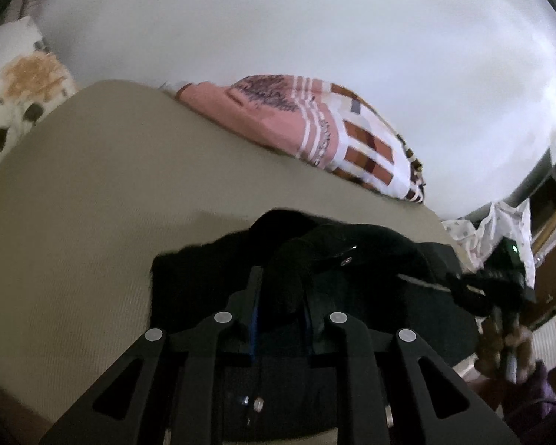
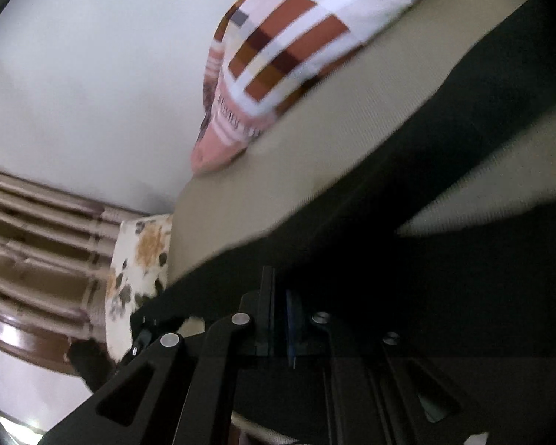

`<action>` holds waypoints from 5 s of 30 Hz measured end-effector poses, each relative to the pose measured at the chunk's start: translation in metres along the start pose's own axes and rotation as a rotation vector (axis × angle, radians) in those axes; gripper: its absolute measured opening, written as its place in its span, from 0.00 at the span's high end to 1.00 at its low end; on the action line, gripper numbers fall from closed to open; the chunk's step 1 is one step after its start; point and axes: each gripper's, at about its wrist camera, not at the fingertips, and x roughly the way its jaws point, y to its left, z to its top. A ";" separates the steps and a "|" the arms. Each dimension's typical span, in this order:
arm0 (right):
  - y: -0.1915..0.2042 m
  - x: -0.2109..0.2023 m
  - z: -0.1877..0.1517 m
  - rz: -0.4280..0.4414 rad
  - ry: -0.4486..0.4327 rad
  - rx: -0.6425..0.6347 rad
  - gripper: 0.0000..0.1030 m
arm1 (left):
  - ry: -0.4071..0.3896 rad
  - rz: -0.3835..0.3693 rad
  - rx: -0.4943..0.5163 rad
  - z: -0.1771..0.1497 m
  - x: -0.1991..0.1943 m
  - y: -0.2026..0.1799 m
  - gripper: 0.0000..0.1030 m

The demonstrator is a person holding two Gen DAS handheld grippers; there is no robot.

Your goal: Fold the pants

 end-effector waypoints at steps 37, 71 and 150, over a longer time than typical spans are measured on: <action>-0.093 0.009 -0.097 0.225 0.048 0.204 0.86 | 0.110 0.244 0.169 -0.093 0.008 -0.074 0.34; -0.210 -0.148 0.045 0.126 -0.384 0.274 0.87 | 0.264 0.336 0.157 -0.106 0.057 -0.057 0.31; -0.251 -0.294 0.054 -0.516 -0.325 -0.121 0.62 | 0.280 0.410 0.258 -0.116 0.082 -0.076 0.05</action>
